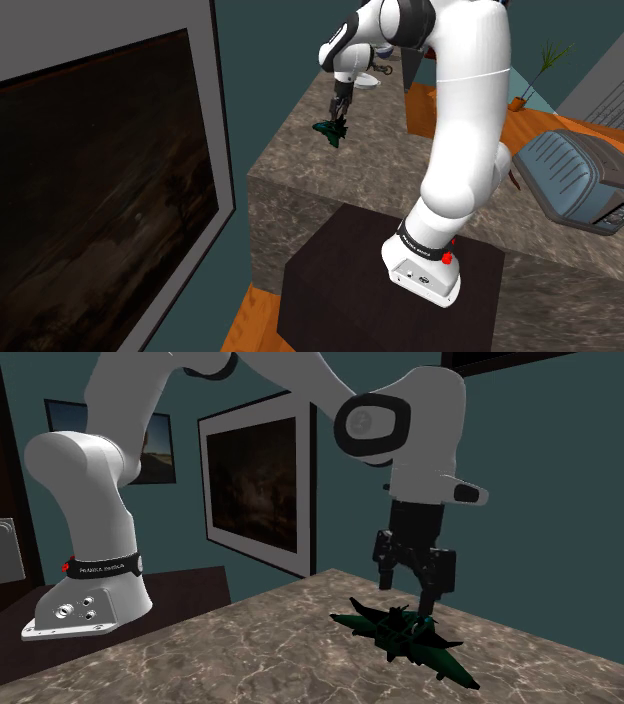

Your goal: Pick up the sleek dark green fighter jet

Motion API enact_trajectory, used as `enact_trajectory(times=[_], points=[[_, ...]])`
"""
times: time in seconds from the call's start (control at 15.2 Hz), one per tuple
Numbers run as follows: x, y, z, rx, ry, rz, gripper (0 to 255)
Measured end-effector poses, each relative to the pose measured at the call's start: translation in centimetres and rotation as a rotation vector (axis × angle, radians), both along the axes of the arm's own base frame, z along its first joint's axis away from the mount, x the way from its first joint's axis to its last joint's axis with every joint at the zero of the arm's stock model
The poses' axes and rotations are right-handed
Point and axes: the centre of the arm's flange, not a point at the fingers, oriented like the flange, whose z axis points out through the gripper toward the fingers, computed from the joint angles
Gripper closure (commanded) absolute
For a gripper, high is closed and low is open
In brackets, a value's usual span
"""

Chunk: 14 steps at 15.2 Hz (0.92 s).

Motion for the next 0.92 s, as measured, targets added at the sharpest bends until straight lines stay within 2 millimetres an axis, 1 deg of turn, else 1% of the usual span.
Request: enact_trajectory(times=[0.07,0.13,0.2,0.86,0.92], points=[[0.06,-0.05,-0.78,0.0,0.0,0.0,0],[0.03,-0.01,-1.13,0.0,0.0,0.0,0],[0.02,-0.01,-1.26,0.0,0.0,0.0,255],[0.05,-0.01,-1.34,0.0,-0.001,0.0,255],[0.03,-0.01,-1.09,0.0,0.0,0.0,255]])
